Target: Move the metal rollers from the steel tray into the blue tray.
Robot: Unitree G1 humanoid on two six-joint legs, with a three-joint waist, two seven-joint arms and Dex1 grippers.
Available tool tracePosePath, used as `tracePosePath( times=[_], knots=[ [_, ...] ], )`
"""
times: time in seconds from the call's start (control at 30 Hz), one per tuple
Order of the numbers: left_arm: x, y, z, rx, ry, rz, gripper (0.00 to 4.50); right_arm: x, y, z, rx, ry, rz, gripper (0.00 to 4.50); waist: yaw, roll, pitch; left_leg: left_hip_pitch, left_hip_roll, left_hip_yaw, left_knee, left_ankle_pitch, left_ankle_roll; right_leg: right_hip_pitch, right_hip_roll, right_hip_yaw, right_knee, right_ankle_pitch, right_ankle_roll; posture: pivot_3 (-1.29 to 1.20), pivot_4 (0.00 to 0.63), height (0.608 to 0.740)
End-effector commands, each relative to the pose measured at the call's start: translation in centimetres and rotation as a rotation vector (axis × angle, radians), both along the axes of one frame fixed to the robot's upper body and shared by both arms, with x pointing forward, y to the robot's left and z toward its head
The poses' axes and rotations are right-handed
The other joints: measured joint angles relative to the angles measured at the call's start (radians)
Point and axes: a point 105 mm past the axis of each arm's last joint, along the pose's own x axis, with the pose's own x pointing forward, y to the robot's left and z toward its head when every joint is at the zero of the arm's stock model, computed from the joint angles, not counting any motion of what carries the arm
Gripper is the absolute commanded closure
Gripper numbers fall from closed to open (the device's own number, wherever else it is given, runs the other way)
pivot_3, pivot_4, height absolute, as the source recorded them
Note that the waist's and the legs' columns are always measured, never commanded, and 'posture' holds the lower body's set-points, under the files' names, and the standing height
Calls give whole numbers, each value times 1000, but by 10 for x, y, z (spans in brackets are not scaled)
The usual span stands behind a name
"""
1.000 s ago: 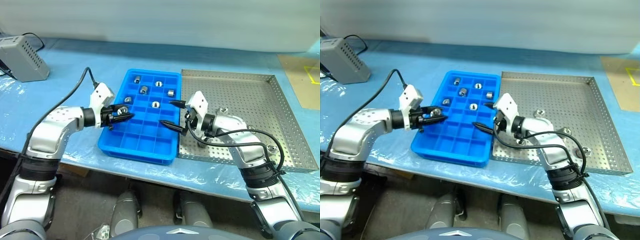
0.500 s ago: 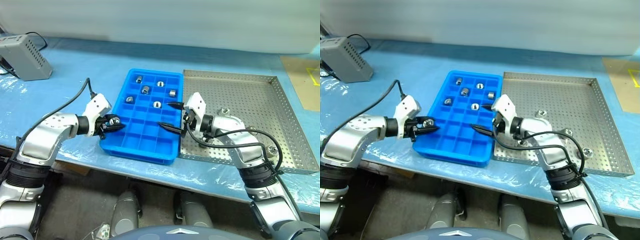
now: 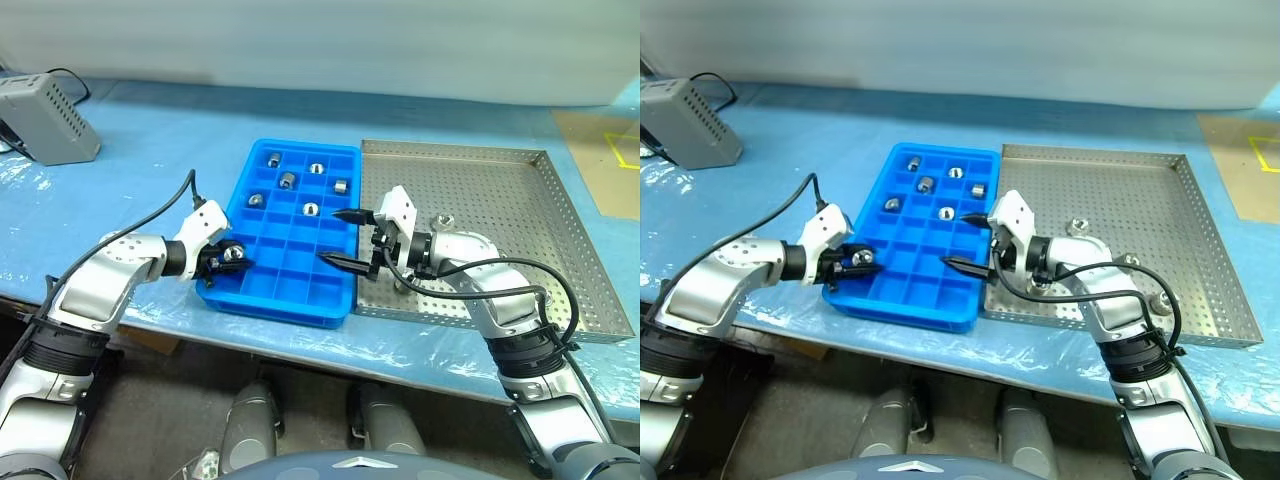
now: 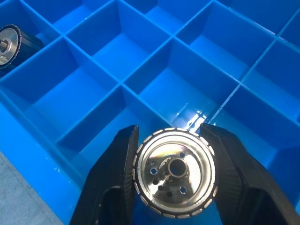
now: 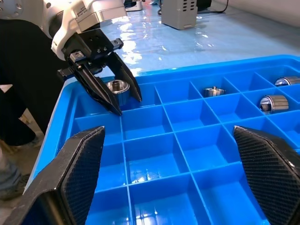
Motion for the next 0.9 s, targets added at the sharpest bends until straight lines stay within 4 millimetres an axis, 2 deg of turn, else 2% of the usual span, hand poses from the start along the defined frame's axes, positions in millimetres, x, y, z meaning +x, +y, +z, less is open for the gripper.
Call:
tracePosePath(
  times=[0.03, 0.07, 0.33, 0.43, 0.5, 0.67, 0.77, 0.9],
  knots=[
    [14, 18, -6, 74, -31, 97, 2732, -2, 1, 9, 9, -61, 0, 0, 0, 0, 0, 1, 0, 0, 0, 0, 0, 0, 0, 0, 1, 0, 0, -173, 150, 740],
    [16, 19, -6, 80, -38, 98, 2732, -2, 1, 9, 8, -62, -2, 0, -1, 0, 0, 1, 0, 0, 0, 0, 0, 0, 0, 0, 1, 0, 0, -173, 150, 740],
    [21, 24, -4, 85, -61, 115, 112, 0, 1, 7, -2, -70, -16, 0, -7, 0, 0, 3, 3, -1, 0, 2, -3, -3, 5, 4, 3, 2, -3, -173, 150, 740],
    [21, 24, -4, 81, -52, 121, 21, 0, 1, 7, -3, -70, -18, 0, -9, 0, 0, 4, 3, -1, 0, 2, -4, -4, 6, 4, 4, 2, -4, -172, 150, 740],
    [23, 21, 3, 64, -79, 117, 21, 0, 1, 7, -5, -71, -19, 0, -10, 0, 0, 4, 3, -1, 0, 2, -4, -4, 6, 4, 4, 2, -4, -173, 150, 740],
    [33, 2, 36, -76, -163, 106, 21, 1, -1, 7, -8, -73, -23, 0, -4, 0, 0, 2, 3, -1, 1, 2, -4, -5, 6, 4, 4, 3, -4, -176, 150, 740],
    [32, -26, 70, -183, -238, -7, 21, 2, -18, 19, 19, -69, -61, 0, 5, -1, 0, 0, 2, -1, 1, 2, -4, -6, 5, 4, 4, 3, -5, -190, 150, 740],
    [40, -54, 84, -188, -280, -108, 21, 3, -57, 25, -14, -62, -145, 0, 24, -1, 0, -1, 0, -1, 1, 1, -1, -4, 4, 5, 2, 3, -5, -205, 150, 740]
  ],
)
